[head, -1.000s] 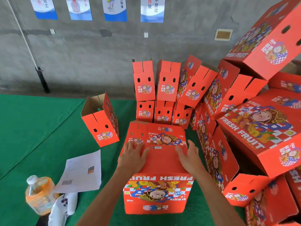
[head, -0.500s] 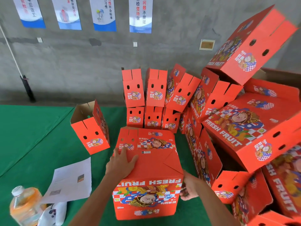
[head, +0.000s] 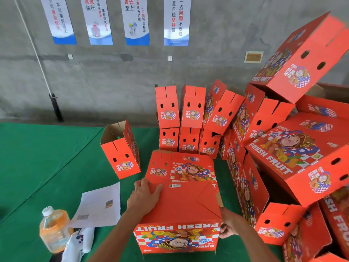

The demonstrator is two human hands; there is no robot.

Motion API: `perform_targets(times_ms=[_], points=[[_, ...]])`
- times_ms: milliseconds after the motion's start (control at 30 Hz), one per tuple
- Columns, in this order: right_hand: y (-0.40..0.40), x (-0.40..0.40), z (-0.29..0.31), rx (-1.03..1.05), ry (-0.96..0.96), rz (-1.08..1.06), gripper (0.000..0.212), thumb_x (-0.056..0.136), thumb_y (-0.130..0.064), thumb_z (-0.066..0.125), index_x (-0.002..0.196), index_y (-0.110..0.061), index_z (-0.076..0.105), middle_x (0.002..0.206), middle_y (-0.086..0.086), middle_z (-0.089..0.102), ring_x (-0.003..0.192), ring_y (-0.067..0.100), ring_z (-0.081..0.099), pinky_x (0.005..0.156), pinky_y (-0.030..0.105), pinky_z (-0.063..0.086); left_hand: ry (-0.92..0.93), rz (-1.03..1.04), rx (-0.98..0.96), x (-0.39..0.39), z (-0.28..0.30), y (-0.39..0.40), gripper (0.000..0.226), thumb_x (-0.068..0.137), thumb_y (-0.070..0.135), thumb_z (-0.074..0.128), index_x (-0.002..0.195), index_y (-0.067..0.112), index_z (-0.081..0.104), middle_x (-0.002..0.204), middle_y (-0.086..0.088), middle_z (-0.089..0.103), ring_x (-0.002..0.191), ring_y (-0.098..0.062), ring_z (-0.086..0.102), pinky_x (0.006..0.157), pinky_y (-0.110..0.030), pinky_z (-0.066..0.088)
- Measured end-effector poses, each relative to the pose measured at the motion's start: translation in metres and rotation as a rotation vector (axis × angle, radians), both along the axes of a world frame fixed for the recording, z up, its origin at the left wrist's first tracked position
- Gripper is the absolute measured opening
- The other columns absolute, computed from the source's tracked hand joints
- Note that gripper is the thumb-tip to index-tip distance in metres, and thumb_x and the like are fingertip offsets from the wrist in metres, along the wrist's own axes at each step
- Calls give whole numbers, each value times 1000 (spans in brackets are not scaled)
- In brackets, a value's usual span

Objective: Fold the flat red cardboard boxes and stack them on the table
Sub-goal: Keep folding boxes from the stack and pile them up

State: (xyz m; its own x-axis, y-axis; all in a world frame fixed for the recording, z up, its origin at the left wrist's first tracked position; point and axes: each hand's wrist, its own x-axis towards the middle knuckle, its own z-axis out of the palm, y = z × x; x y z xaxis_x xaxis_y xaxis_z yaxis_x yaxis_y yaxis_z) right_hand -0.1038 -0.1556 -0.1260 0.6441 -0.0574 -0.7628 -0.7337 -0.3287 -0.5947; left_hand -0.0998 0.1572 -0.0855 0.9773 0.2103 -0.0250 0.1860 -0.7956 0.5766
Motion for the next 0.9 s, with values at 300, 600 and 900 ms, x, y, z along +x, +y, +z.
perform_targets(times_ms=[300,600,900], points=[[42,7,122,-42,-194,156,93,90,-87,19,127,-10,56,70,4,47,54,14,50,55,29,58,-285,258,-250,-9,68,41,47,94,67,54,98,21,58,108,-4,61,102,-31,61,90,-44,49],[93,18,216,-73,-613,292,85,74,-100,25,127,-39,51,94,16,71,63,30,76,55,41,62,-696,377,-630,-24,110,88,32,85,44,51,82,15,62,81,4,66,76,-14,58,68,-30,43],[180,24,183,-144,-1199,567,44,91,-76,53,131,-60,44,115,-7,50,88,8,59,73,22,46,-566,145,-726,-12,59,109,8,101,26,68,102,27,75,108,15,75,104,-8,69,84,-26,52]])
